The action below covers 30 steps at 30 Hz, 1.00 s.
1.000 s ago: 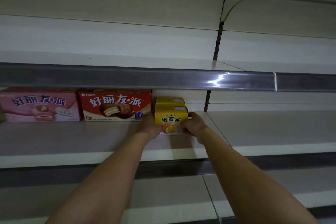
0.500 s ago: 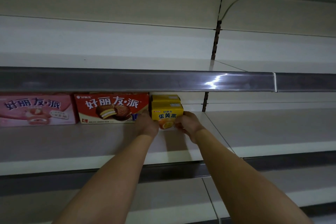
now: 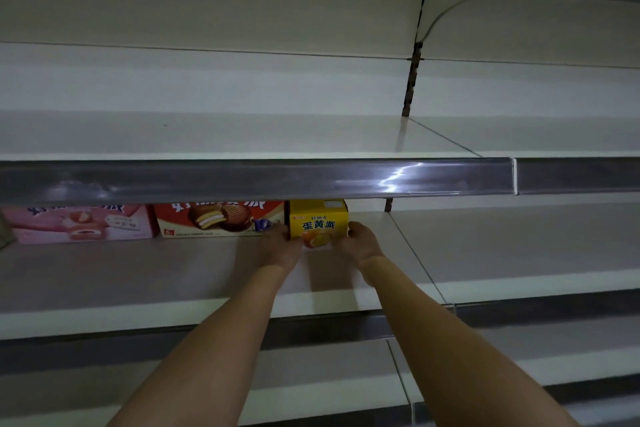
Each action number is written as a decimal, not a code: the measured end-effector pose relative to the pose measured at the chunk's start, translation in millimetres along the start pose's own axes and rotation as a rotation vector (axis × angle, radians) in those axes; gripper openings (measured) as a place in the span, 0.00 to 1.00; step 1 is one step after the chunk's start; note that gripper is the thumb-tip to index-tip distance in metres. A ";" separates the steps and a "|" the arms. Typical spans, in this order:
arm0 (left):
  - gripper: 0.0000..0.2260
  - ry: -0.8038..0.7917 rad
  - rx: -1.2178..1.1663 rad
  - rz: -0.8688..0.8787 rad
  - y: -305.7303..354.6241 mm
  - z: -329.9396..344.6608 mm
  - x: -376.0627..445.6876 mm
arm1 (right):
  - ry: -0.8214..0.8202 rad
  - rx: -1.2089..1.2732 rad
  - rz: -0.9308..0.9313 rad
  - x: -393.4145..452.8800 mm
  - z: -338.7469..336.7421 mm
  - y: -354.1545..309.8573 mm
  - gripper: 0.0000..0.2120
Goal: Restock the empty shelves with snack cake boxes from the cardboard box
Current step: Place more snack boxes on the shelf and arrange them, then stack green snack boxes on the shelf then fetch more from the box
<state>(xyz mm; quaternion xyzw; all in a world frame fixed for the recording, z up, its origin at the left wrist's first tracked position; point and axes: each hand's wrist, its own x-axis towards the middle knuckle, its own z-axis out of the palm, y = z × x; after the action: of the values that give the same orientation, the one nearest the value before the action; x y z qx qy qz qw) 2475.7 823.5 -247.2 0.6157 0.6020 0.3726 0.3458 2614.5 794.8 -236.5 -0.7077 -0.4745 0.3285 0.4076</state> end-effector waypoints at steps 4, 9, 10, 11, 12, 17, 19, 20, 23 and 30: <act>0.10 0.035 0.052 -0.024 -2.3 2.4 -0.8 | -0.032 -0.345 -0.044 -0.9 -14.0 7.4 0.22; 0.14 0.174 0.169 -0.123 6.0 4.4 -9.3 | -0.128 -0.552 -0.147 4.6 -31.5 17.8 0.21; 0.15 0.195 0.198 -0.156 8.0 3.7 -12.9 | -0.146 -0.573 -0.169 5.0 -34.1 20.0 0.20; 0.16 0.220 0.229 -0.193 10.4 3.8 -17.0 | -0.168 -0.589 -0.197 6.1 -37.9 21.7 0.19; 0.17 0.242 0.258 -0.222 12.0 3.7 -20.9 | -0.191 -0.600 -0.224 6.9 -41.3 23.2 0.19; 0.18 0.390 0.301 -0.294 10.5 3.5 -45.8 | -0.341 -0.599 -0.362 8.0 -61.2 28.1 0.20; 0.17 0.537 0.225 -0.269 8.3 4.4 -67.9 | -0.415 -0.609 -0.417 3.5 -67.3 25.8 0.21; 0.18 0.592 0.210 -0.268 8.1 4.1 -78.9 | -0.450 -0.628 -0.447 0.6 -69.0 23.3 0.21; 0.17 0.679 0.212 -0.329 6.5 0.0 -114.6 | -0.559 -0.696 -0.553 -12.6 -68.2 16.0 0.21; 0.19 0.777 0.301 -0.386 -14.0 -18.4 -184.5 | -0.642 -0.542 -0.633 -56.3 -39.5 19.7 0.23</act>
<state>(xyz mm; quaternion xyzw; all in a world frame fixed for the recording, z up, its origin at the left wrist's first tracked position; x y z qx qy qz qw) 2453.4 639.2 -258.3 0.3501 0.8383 0.4131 0.0641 2637.3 727.1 -231.8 -0.4732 -0.8341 0.2551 0.1234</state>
